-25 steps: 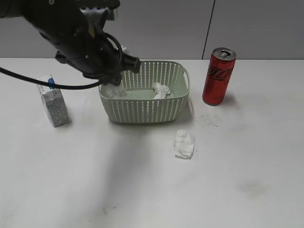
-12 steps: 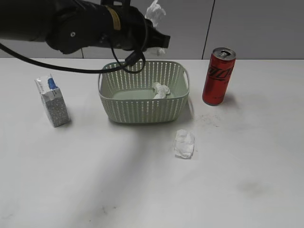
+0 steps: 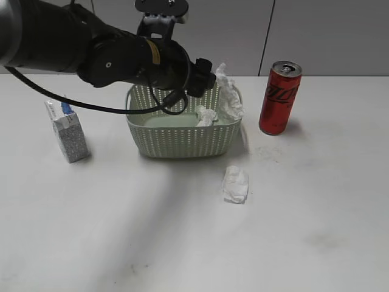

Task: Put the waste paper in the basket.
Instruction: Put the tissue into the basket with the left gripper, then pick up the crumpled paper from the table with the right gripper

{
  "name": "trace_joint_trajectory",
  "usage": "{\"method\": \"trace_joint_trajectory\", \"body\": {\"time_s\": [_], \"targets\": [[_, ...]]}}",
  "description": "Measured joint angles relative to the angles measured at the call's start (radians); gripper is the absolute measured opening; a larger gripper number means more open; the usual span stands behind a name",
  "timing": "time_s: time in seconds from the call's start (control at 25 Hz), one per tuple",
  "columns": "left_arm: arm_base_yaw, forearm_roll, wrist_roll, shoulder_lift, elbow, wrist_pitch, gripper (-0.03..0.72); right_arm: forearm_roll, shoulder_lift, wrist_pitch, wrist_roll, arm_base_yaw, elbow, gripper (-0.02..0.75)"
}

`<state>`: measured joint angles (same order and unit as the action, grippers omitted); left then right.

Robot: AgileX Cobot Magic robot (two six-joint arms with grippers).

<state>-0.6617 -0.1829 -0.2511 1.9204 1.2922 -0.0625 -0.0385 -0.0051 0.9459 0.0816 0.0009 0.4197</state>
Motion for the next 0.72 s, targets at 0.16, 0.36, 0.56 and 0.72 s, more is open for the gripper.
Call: {"method": "trace_joint_trajectory", "body": {"time_s": [0.16,0.36,0.56,0.72], "targets": [[0.007,0.003,0.0,-0.031,0.0,-0.087,0.685,0.0,0.0,0.0,0.0,0.0,0.0,0.592],[0.056,0.003,0.0,-0.116,0.029,-0.215,0.683,0.0,0.0,0.0,0.0,0.0,0.0,0.592],[0.13,0.004,0.006,-0.224,0.098,-0.431,0.672,0.0,0.0,0.0,0.0,0.0,0.0,0.592],[0.205,0.018,0.089,-0.303,0.138,-0.599,0.662,-0.001,0.0,0.0,0.003,0.0,0.0,0.592]]}}
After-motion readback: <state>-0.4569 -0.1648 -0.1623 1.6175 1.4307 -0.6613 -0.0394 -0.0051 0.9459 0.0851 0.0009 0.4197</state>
